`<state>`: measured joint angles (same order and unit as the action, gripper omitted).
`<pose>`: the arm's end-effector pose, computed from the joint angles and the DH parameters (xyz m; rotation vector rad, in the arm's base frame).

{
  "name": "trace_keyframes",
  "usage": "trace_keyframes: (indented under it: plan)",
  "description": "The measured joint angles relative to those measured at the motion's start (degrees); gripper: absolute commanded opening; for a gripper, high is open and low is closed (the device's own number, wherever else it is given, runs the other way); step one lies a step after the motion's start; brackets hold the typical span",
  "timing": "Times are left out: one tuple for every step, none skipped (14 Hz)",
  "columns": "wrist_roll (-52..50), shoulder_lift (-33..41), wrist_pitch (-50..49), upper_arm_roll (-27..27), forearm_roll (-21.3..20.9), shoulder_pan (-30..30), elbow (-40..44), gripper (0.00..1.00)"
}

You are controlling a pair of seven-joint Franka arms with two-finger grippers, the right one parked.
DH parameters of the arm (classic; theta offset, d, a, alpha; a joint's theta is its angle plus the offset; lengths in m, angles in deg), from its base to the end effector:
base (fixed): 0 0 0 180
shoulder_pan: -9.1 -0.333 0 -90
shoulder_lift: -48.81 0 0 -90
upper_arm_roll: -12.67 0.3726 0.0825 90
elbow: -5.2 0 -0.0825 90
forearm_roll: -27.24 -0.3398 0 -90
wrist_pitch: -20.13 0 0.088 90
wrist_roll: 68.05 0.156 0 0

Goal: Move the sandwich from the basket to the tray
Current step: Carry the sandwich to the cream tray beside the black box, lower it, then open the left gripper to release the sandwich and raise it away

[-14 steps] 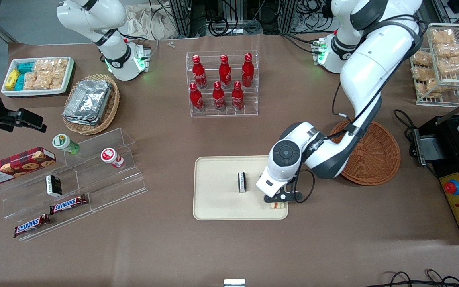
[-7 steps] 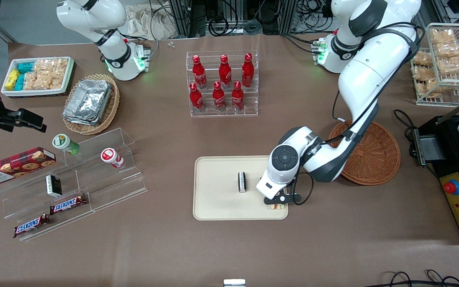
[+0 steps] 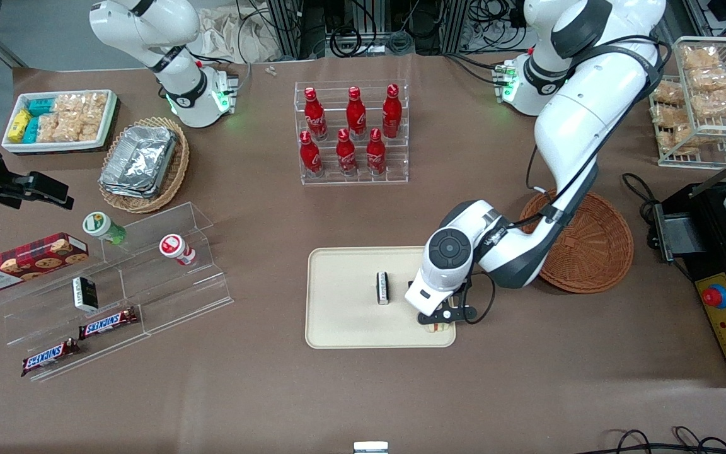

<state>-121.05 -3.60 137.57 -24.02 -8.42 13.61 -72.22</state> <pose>0.6519 -0.3411 0.2443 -3.0872 -0.1416 -0.0212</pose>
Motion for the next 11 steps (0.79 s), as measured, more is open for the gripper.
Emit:
trace_keyframes:
  plan:
    - [-0.09,0.24,-0.29,-0.03,-0.08,-0.01,0.29,1.0]
    - [-0.14,0.73,-1.48,-0.03,-0.13,-0.09,0.68,1.0]
    - [-0.14,1.49,-3.97,-0.04,-0.14,-0.25,1.22,1.0]
    - [-0.12,2.68,-7.17,-0.08,-0.14,-0.57,1.69,1.0]
    - [0.12,4.35,-10.61,-0.3,-0.1,-1.26,1.85,1.0]
    - [0.62,6.32,-13.52,-1.11,0.35,-2.57,1.7,1.0]
    - [1.8,8.66,-14.89,-2.1,1.91,-4.41,1.22,1.0]
    - [4.46,11.32,-15.46,-2.56,4.93,-6.22,0.83,1.0]
    - [8.33,14.39,-16.17,-2.27,8.94,-7.72,0.58,1.0]
    - [12.64,17.99,-17.12,-0.8,13.09,-8.82,0.12,1.0]
    - [17.17,21.94,-17.87,2.13,17.32,-9.24,-0.82,1.0]
